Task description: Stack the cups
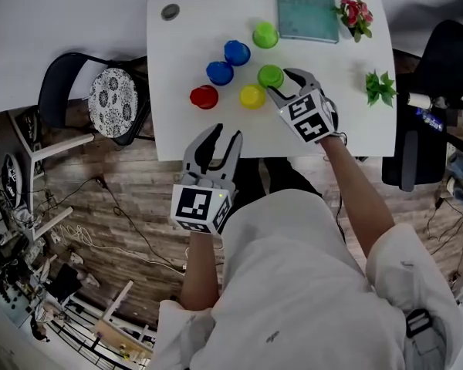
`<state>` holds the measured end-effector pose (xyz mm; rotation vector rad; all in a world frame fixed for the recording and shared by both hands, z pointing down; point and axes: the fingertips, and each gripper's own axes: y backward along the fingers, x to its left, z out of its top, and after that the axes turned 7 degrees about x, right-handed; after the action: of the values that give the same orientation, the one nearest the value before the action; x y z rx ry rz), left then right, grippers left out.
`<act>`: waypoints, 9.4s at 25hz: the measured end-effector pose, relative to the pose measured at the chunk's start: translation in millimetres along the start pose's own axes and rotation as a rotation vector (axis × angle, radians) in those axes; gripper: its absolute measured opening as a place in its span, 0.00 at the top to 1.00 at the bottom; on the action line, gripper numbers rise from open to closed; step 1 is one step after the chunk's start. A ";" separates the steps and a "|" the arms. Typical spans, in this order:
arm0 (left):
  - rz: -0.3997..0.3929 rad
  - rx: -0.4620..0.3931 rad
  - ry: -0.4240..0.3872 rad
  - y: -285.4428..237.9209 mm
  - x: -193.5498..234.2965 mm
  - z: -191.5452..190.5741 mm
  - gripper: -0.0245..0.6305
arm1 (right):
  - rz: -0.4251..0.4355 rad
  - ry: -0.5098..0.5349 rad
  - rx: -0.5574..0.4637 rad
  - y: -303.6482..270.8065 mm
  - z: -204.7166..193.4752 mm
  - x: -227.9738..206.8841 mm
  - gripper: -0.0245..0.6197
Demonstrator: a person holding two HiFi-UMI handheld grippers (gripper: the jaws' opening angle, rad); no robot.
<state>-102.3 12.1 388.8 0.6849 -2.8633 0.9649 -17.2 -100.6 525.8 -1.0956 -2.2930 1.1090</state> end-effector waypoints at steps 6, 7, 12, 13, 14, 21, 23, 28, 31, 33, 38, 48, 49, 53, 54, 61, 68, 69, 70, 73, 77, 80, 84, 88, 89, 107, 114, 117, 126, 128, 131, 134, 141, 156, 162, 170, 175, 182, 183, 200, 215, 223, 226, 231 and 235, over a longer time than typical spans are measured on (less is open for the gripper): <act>-0.003 0.010 0.000 -5.6 4.7 -4.8 0.74 | 0.002 0.025 0.014 -9.8 -2.3 -1.0 0.61; -0.004 0.013 0.000 -6.4 4.7 -6.0 0.74 | 0.001 0.032 0.015 -11.1 -2.4 -1.0 0.61; -0.010 0.023 -0.004 -10.5 3.6 -9.6 0.74 | 0.001 0.050 0.016 -16.5 -2.7 -0.6 0.63; -0.011 0.024 -0.005 -11.3 3.5 -9.6 0.73 | 0.000 0.053 0.014 -17.1 -1.8 -0.9 0.64; -0.012 0.024 -0.006 -11.9 3.4 -9.4 0.73 | 0.000 0.056 0.012 -17.5 -0.9 -1.2 0.64; -0.016 0.028 -0.012 -12.6 4.2 -9.8 0.74 | 0.006 0.072 0.009 -16.9 0.3 1.3 0.65; -0.017 0.032 -0.013 -13.3 4.9 -10.0 0.74 | 0.007 0.074 0.010 -16.3 -0.8 1.8 0.66; -0.022 0.037 -0.017 -15.7 5.9 -9.6 0.74 | 0.001 0.061 0.006 -9.5 -2.7 0.3 0.66; -0.027 0.040 -0.021 -17.6 4.5 -9.0 0.74 | -0.001 0.045 0.001 -3.2 -6.2 -1.4 0.66; -0.031 0.041 -0.026 -19.1 2.7 -8.3 0.74 | -0.003 0.031 -0.004 2.4 -8.9 -2.7 0.66; -0.044 0.042 -0.041 -24.7 -2.4 -5.3 0.74 | -0.017 0.003 -0.014 15.6 -19.3 -9.9 0.66; -0.074 0.047 -0.066 -37.8 -16.7 -1.1 0.74 | -0.065 -0.053 -0.013 39.6 -44.6 -25.1 0.67; -0.077 0.048 -0.068 -39.4 -18.4 -1.3 0.74 | -0.069 -0.056 -0.013 40.9 -47.0 -26.1 0.67; -0.086 0.053 -0.076 -43.7 -24.2 -1.8 0.73 | -0.081 -0.063 -0.009 44.4 -56.2 -28.8 0.67; -0.087 0.054 -0.078 -44.2 -24.9 -1.6 0.74 | -0.084 -0.062 -0.007 45.0 -58.0 -29.3 0.67; -0.087 0.059 -0.087 -47.7 -29.0 -2.1 0.74 | -0.103 -0.068 0.003 47.9 -72.2 -32.8 0.66; -0.071 0.063 -0.083 -51.4 -27.6 -3.8 0.73 | -0.104 -0.082 0.013 46.2 -81.7 -34.6 0.65; -0.068 0.064 -0.080 -51.7 -26.6 -4.6 0.73 | -0.105 -0.083 0.011 47.1 -81.3 -35.0 0.65; -0.064 0.065 -0.078 -52.1 -25.3 -5.5 0.73 | -0.104 -0.084 0.010 47.9 -80.9 -35.1 0.65; -0.048 0.069 -0.076 -54.4 -20.5 -8.0 0.71 | -0.091 -0.092 0.009 49.2 -81.3 -33.9 0.64; -0.032 0.080 -0.082 -60.7 -14.2 -13.9 0.68 | -0.082 -0.103 0.004 54.2 -82.5 -33.9 0.60; -0.020 0.094 -0.087 -65.5 -8.7 -20.8 0.66 | -0.085 -0.112 -0.006 61.3 -82.5 -33.5 0.60; -0.005 0.116 -0.095 -74.5 -1.7 -32.0 0.64 | -0.093 -0.127 -0.022 73.2 -82.6 -34.0 0.60; -0.011 0.138 -0.099 -85.0 3.3 -42.1 0.63 | -0.104 -0.135 -0.036 84.3 -81.8 -34.6 0.60; -0.012 0.142 -0.096 -87.3 4.8 -44.7 0.63 | -0.106 -0.136 -0.039 86.9 -81.9 -34.6 0.60; -0.010 0.208 -0.100 -130.2 28.8 -72.2 0.58 | -0.133 -0.201 -0.058 121.5 -98.2 -31.4 0.60; -0.017 0.215 -0.126 -139.1 27.2 -73.1 0.58 | -0.151 -0.218 -0.061 128.9 -103.1 -34.6 0.61; -0.014 0.217 -0.136 -139.4 27.7 -73.2 0.60 | -0.158 -0.223 -0.058 131.1 -105.2 -35.1 0.61; -0.049 0.200 -0.157 -141.8 16.8 -67.7 0.63 | -0.174 -0.239 -0.059 137.0 -108.6 -33.6 0.62; -0.064 0.192 -0.164 -144.8 11.2 -65.0 0.63 | -0.175 -0.240 -0.060 137.8 -108.0 -33.3 0.62; -0.087 0.190 -0.183 -151.0 2.6 -62.1 0.63 | -0.179 -0.243 -0.061 139.4 -106.7 -33.1 0.62; -0.108 0.186 -0.208 -157.4 -5.9 -58.8 0.63 | -0.185 -0.246 -0.063 141.5 -105.1 -32.5 0.62; -0.154 0.183 -0.267 -170.6 -24.6 -55.4 0.63 | -0.200 -0.252 -0.061 146.6 -106.9 -31.3 0.62; -0.189 0.171 -0.286 -179.1 -36.2 -56.0 0.62 | -0.219 -0.259 -0.059 152.2 -107.4 -29.4 0.62; -0.209 0.166 -0.300 -173.6 -39.3 -52.7 0.56 | -0.216 -0.255 -0.070 153.6 -100.9 -27.9 0.62; -0.133 0.104 -0.295 -141.1 -14.1 -36.6 0.56 | -0.197 -0.224 -0.086 146.9 -83.5 -22.4 0.62; -0.044 0.078 -0.263 -119.2 20.4 -33.4 0.56 | -0.174 -0.197 -0.088 140.2 -72.9 -17.0 0.62; 0.053 0.058 -0.209 -98.1 68.8 -34.8 0.56 | -0.153 -0.162 -0.088 132.3 -59.9 -9.4 0.62; 0.067 0.051 -0.208 -95.3 74.2 -33.7 0.56 | -0.152 -0.156 -0.087 131.7 -58.5 -8.6 0.62; 0.222 0.093 -0.161 -92.2 146.0 -62.9 0.56 | -0.158 -0.129 -0.057 127.9 -54.1 -5.3 0.62; 0.208 0.123 -0.132 -94.9 146.3 -73.5 0.59 | -0.148 -0.147 -0.063 122.9 -50.4 -6.9 0.62; 0.170 0.096 -0.159 -95.4 122.4 -64.0 0.59 | -0.153 -0.156 -0.070 125.5 -51.7 -9.5 0.62; 0.146 0.084 -0.170 -99.8 110.7 -59.2 0.59 | -0.158 -0.161 -0.071 127.5 -53.1 -11.7 0.62; 0.095 0.071 -0.179 -111.1 86.3 -54.1 0.59 | -0.167 -0.174 -0.072 131.9 -57.9 -15.4 0.62; 0.063 0.072 -0.193 -121.3 70.6 -53.2 0.59 | -0.176 -0.185 -0.071 135.0 -61.9 -19.0 0.62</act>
<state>-119.9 -70.5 512.8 0.7367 -3.0459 1.0712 97.9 -32.1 459.0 -0.8264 -2.5333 1.1081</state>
